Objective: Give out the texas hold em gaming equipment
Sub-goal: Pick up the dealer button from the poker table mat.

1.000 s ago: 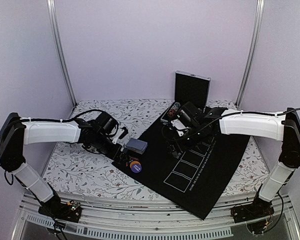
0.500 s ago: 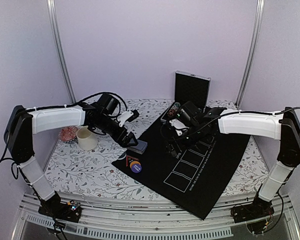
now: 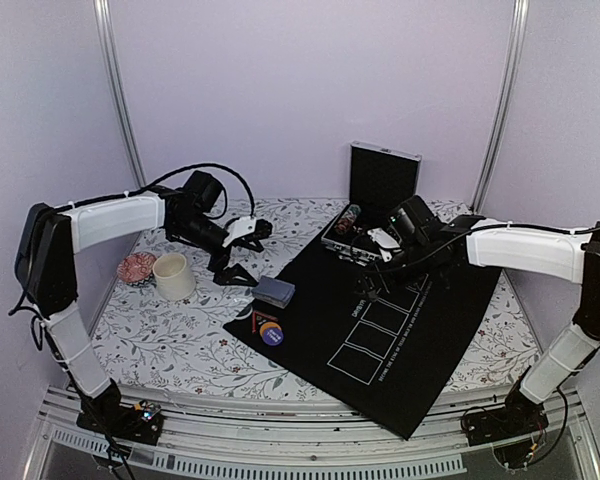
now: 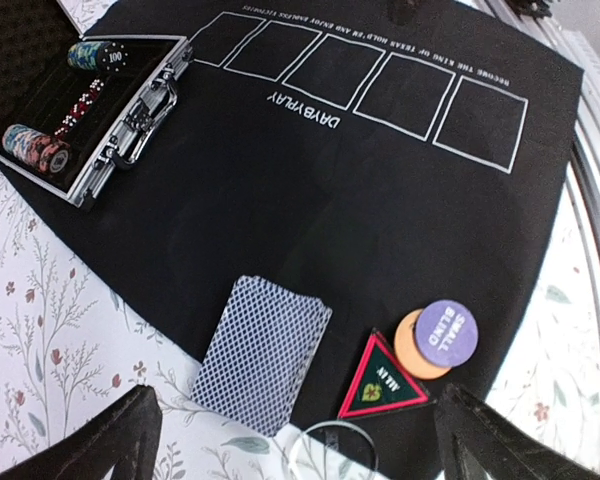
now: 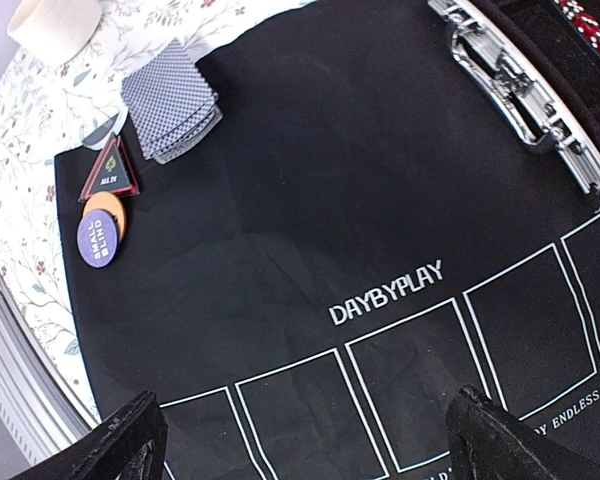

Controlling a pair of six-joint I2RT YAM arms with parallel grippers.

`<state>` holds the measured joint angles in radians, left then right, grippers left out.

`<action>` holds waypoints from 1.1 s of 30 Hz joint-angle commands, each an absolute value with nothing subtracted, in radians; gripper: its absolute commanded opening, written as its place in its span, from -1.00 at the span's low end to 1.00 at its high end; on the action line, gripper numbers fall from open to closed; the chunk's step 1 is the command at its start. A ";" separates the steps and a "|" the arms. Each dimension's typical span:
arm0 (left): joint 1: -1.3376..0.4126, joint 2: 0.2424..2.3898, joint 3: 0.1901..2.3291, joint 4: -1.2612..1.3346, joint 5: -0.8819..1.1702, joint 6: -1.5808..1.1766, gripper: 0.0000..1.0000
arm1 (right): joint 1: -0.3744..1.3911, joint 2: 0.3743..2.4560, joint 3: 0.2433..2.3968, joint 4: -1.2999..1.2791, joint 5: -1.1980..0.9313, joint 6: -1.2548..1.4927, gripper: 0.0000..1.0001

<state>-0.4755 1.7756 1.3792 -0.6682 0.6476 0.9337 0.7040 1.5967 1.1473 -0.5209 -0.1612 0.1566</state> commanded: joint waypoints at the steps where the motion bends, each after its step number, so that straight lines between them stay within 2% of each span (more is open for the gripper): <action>1: -0.428 1.855 1.444 -0.736 0.704 1.137 0.96 | 0.664 1.571 1.115 -0.473 -0.198 0.141 0.98; 6: -0.435 2.005 1.567 -0.840 0.720 1.147 0.96 | 0.647 1.572 1.103 -0.471 -0.199 0.140 0.98; 12: -0.459 2.085 1.591 -0.841 0.652 1.154 0.96 | 0.641 1.579 1.097 -0.468 -0.205 0.144 0.98; 20: -0.489 2.093 1.564 -0.677 0.600 1.126 0.96 | 0.642 1.608 1.101 -0.471 -0.220 0.144 0.98; 33: -0.495 2.180 1.657 -0.782 0.600 1.146 0.96 | 0.642 1.623 1.097 -0.476 -0.232 0.143 0.98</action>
<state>-0.4911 2.1551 1.6321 -0.7467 0.5972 1.1343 0.6468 1.6119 1.1000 -0.4850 -0.2195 0.1524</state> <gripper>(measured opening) 0.982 0.988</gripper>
